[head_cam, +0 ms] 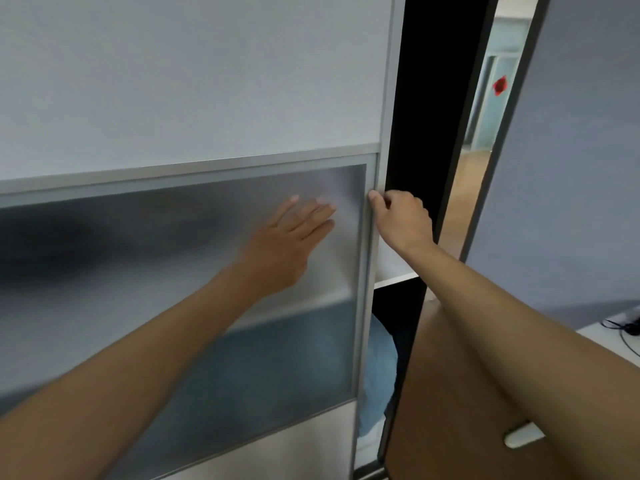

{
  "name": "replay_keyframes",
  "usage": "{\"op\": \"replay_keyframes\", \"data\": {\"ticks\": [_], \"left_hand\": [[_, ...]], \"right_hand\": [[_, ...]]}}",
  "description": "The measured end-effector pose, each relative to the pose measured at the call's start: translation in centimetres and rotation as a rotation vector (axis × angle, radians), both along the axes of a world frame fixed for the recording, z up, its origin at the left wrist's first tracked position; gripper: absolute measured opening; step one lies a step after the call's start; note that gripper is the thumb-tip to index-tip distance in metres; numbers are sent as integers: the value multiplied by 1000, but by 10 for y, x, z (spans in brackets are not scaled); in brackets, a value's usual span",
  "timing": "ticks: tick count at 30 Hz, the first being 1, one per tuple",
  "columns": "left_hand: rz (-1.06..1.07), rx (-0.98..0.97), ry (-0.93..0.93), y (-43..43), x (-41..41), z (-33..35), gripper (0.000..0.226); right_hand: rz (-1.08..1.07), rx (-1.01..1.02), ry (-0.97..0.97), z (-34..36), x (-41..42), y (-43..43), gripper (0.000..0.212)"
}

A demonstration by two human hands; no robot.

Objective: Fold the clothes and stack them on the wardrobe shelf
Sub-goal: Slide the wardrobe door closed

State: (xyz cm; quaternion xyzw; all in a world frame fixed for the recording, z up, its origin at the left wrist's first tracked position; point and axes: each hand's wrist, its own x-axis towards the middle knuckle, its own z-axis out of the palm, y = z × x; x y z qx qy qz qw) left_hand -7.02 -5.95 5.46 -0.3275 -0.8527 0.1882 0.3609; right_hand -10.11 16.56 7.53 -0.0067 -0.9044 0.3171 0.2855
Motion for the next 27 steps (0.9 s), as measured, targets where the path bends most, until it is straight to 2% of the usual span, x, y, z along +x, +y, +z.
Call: {"op": "replay_keyframes", "data": {"ticks": [3, 6, 10, 12, 15, 18, 27], "left_hand": [[-25, -46, 57, 33, -18, -5, 69], [-28, -78, 93, 64, -34, -8, 68], [-21, -109, 96, 98, -52, -12, 69], [-26, -119, 113, 114, -59, -12, 69], [-24, -128, 121, 133, -67, -13, 69], [7, -141, 140, 147, -71, -15, 70], [148, -229, 201, 157, -65, -14, 76]], "right_hand": [[-75, -88, -6, -5, -10, 34, 39], [-115, -253, -21, -7, -20, 66, 73], [-22, -433, -86, -11, -36, 99, 85], [27, -494, -136, -15, -43, 110, 80], [110, -539, -179, -24, -48, 116, 63], [114, -541, -100, -34, -50, 123, 40], [140, -448, -64, -37, -54, 137, 34]]}}
